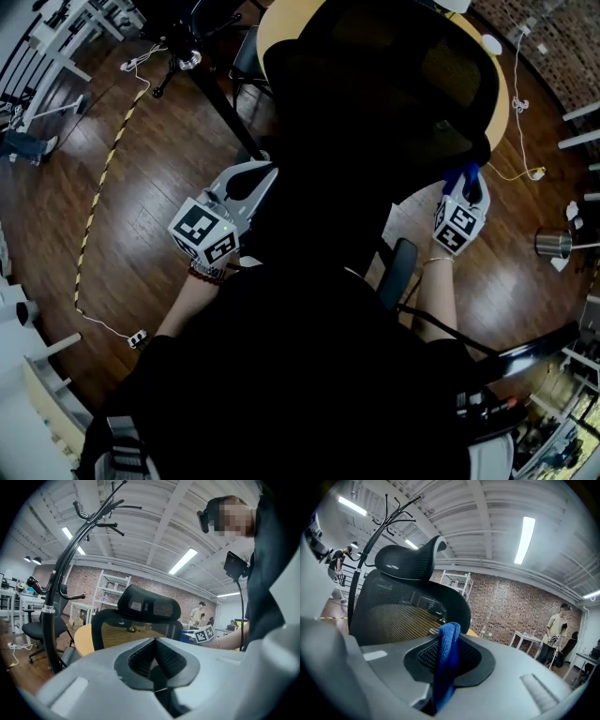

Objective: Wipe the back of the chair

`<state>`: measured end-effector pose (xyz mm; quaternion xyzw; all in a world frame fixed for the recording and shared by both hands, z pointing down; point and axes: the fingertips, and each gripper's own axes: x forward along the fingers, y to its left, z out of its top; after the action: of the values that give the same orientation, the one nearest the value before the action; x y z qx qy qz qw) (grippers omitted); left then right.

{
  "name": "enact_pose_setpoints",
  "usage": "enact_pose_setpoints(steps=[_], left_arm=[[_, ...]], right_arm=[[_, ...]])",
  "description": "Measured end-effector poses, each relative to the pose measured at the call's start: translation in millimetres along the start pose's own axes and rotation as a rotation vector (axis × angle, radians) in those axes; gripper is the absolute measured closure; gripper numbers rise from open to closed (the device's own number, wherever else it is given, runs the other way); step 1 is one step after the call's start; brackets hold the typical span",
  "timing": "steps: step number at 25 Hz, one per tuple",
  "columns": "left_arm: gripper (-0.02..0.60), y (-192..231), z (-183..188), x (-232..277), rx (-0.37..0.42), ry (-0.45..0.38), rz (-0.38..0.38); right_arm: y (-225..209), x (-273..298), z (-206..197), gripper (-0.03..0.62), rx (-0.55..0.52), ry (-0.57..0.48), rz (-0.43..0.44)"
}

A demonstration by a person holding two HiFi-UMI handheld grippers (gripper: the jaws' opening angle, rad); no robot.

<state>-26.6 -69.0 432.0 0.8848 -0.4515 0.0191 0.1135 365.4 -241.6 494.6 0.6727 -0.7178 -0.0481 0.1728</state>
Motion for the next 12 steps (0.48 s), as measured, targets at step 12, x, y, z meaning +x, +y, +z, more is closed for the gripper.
enact_pose_setpoints(steps=[12], left_arm=[[0.575, 70, 3, -27, 0.0, -0.025, 0.016]], right_arm=[[59, 20, 16, 0.556, -0.036, 0.039, -0.047]])
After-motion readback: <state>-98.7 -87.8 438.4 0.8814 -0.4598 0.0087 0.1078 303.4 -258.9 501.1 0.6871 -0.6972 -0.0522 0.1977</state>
